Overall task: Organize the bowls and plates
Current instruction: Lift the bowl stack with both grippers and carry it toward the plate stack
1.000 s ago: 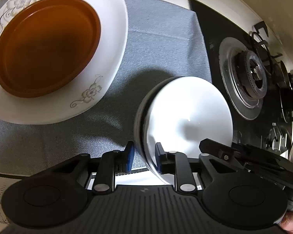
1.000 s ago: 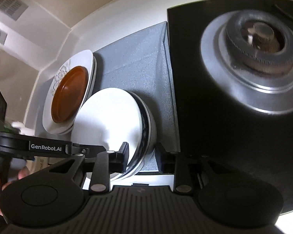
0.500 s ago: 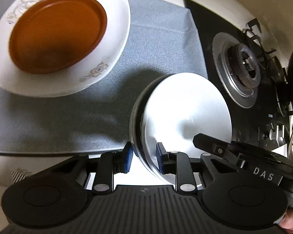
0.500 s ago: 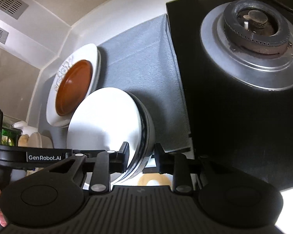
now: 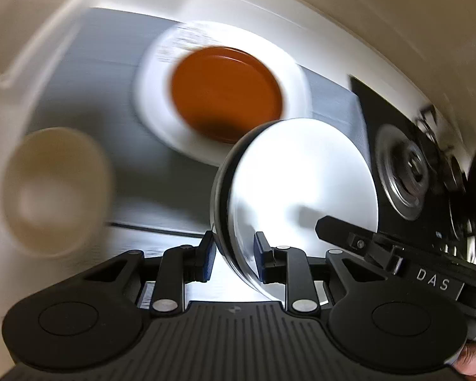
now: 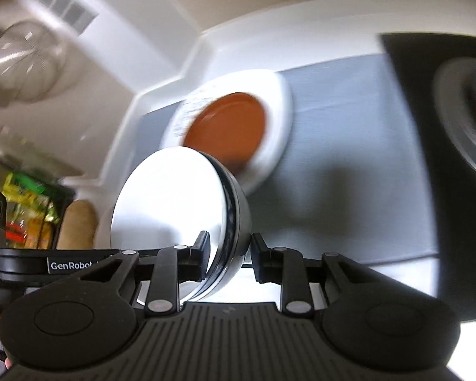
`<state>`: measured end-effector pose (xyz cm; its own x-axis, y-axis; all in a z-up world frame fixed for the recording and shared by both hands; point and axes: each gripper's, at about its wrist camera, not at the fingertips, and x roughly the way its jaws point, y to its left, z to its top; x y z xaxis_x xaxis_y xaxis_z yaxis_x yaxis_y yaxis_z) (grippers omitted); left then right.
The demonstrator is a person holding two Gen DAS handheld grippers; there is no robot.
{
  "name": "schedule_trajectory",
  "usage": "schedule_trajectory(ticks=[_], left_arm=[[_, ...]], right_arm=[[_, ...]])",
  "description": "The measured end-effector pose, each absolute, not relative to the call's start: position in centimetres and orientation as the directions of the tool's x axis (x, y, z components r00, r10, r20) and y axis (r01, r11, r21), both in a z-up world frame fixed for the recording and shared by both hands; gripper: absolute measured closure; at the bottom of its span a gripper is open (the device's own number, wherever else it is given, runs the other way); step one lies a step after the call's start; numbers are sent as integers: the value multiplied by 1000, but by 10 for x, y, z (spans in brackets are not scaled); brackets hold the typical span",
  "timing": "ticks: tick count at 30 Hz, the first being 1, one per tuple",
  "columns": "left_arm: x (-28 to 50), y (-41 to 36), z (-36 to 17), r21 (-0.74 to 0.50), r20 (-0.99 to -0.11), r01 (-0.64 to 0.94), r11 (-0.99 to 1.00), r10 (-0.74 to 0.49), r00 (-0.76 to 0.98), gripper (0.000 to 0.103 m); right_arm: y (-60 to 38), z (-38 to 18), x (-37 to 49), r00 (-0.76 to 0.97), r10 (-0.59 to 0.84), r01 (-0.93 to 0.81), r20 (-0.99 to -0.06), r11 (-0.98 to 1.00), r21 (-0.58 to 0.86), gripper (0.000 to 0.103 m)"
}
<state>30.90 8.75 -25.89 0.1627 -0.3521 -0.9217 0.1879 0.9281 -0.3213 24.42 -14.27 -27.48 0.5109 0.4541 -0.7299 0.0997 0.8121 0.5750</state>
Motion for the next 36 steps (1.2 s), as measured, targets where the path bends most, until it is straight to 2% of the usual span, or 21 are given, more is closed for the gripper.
schedule_trajectory(ticks=[12,18,26,36], left_arm=[[326,218,-229,-260,-926,-14,965,-246,287,75],[344,255,-248,-256,-941,-78,963,-230,246,75],[358,255,-283,-266,-953,-96,959,-247,173,76],[355,252,-289,-289,-939,-53,956,-273,210,79]], right_arm=[[-16,-246,303,439,568,-136,-696,808,573,73],[17,-263,325,383,575,-159,-723,812,562,74],[36,-290,328,334,515,-171,-790,857,486,75],[40,-280,327,387,428,-296,-816,896,330,71]])
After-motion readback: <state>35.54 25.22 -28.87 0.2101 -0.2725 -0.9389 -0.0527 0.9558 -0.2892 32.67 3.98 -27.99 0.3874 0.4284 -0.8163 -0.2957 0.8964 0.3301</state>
